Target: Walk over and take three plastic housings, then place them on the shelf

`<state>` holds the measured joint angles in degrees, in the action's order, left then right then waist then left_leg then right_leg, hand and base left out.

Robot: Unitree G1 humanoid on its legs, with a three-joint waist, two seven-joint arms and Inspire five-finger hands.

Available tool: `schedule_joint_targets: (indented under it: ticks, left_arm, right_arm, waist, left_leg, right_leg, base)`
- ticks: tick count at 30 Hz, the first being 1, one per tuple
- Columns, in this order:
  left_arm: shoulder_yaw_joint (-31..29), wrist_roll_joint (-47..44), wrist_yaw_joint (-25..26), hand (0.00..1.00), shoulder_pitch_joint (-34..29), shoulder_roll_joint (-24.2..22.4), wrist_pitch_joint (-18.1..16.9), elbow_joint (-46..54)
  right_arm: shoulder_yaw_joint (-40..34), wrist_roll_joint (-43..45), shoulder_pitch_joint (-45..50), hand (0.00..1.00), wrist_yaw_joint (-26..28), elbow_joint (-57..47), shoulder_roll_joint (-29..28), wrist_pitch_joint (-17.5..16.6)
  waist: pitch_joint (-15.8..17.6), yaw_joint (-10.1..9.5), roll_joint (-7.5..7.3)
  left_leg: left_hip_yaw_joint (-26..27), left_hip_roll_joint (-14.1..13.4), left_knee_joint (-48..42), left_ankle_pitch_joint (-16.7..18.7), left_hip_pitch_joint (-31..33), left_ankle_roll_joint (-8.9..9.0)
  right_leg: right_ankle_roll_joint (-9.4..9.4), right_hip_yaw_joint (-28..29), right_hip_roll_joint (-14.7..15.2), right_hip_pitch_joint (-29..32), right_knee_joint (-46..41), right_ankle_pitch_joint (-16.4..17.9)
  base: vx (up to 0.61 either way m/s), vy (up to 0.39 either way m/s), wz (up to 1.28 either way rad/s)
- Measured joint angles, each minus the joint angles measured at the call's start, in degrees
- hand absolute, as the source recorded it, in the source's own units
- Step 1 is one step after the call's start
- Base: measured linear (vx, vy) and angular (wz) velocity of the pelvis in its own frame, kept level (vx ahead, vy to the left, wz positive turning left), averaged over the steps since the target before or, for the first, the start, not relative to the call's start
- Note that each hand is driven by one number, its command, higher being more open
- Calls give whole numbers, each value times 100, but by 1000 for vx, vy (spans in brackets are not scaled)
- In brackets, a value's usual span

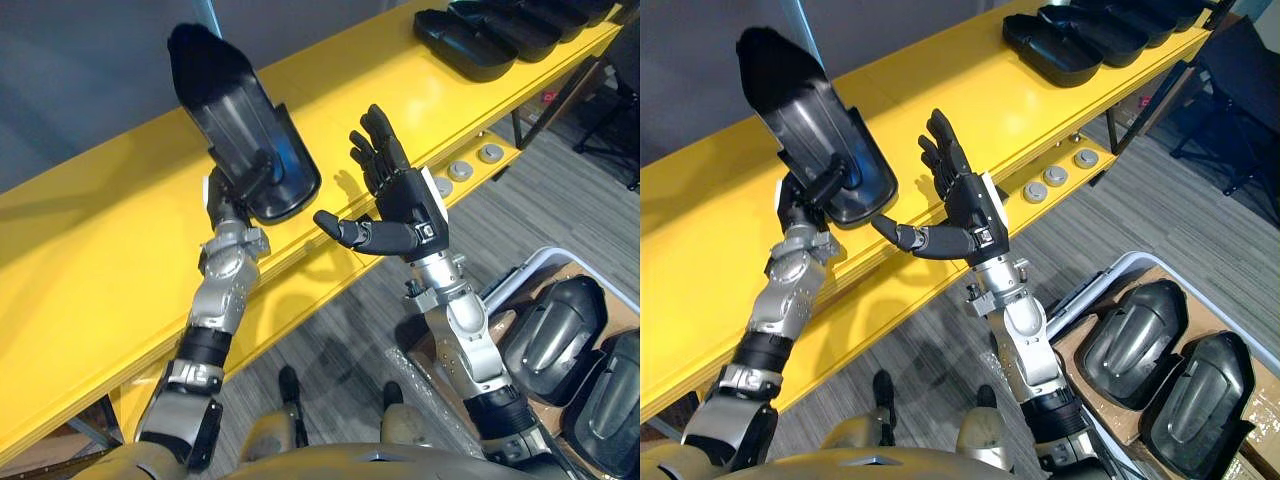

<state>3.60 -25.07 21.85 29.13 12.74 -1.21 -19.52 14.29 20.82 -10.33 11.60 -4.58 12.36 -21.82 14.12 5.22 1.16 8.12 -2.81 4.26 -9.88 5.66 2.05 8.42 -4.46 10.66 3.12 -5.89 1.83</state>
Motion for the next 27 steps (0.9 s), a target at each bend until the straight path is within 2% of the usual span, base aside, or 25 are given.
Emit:
schedule_joint_targets:
  ticks: [6, 7, 14, 27]
  left_arm:
    - [-10, -145, 223, 0, 772, 334, -33, -320]
    - [-9, -164, 286, 100, 862, 388, -61, -410]
    - [-120, -370, 570, 100, 1209, 459, -119, -702]
    - [-111, -413, 659, 100, 1373, 542, -130, -1030]
  right_arm:
    - [58, 0, -295, 100, -135, 0, 101, 89]
    - [84, 1, -308, 100, -144, 0, 109, 130]
    - [210, 1, -416, 100, -159, -7, 133, 147]
    - [418, 1, -413, 100, -256, -9, 139, 177]
  waist:
    - [275, 3, -44]
    - [305, 12, -54]
    - [487, 21, -37]
    - [495, 102, -32]
  left_leg:
    - [28, -13, 1, -90, 194, -20]
    - [49, -13, 1, -90, 193, -20]
    - [112, -58, 29, -93, 195, -18]
    - [94, -116, 51, -128, 191, 32]
  right_leg:
    - [9, 53, -11, 189, -11, -71]
    - [10, 70, -12, 196, -13, -73]
    - [0, 154, -29, 303, -116, -64]
    - [-22, 147, -70, 346, -214, -46]
  base:
    - [-2, 1, -2]
    - [12, -4, -7]
    - [-3, -5, -6]
    - [0, 0, 0]
